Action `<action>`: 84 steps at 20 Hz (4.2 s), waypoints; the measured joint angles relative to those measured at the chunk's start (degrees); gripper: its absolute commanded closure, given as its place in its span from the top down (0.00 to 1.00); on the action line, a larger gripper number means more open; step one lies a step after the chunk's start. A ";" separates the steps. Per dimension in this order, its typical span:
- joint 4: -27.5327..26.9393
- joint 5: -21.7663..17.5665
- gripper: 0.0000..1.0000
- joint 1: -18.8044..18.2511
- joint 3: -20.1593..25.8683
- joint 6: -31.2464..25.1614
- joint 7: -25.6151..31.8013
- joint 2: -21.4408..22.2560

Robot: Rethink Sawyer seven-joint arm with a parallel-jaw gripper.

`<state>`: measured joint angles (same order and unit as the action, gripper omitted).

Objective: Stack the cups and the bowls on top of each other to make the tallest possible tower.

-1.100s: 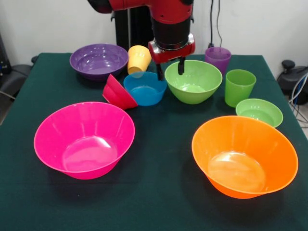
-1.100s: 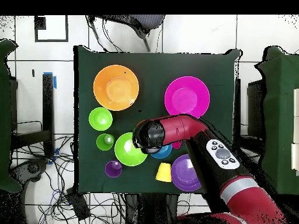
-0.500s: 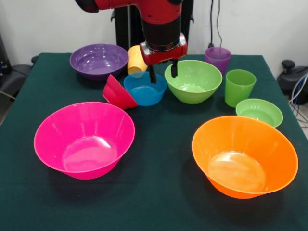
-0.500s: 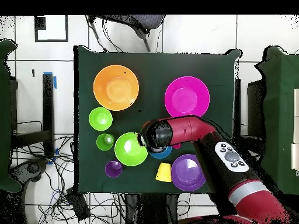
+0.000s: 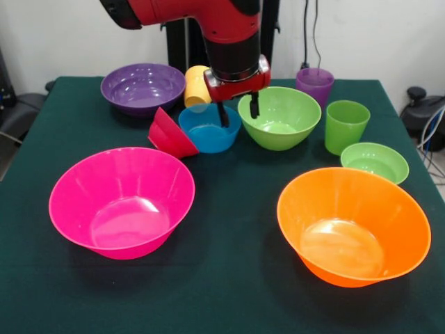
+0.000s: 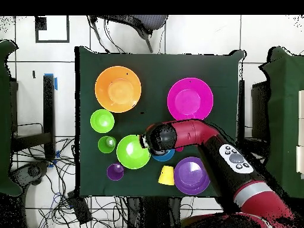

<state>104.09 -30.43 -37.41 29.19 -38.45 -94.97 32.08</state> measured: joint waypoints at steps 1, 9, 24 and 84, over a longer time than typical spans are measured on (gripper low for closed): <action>0.00 0.04 1.00 -0.04 0.02 0.18 0.00 -0.16; 0.15 1.15 1.00 -0.27 0.63 1.04 0.00 -1.20; 0.12 1.45 1.00 1.09 -0.06 1.04 0.00 -4.40; 0.11 -1.75 0.00 -0.39 -2.63 3.93 0.00 -4.08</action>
<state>104.20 -32.17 -37.80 26.56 -34.52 -94.97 28.00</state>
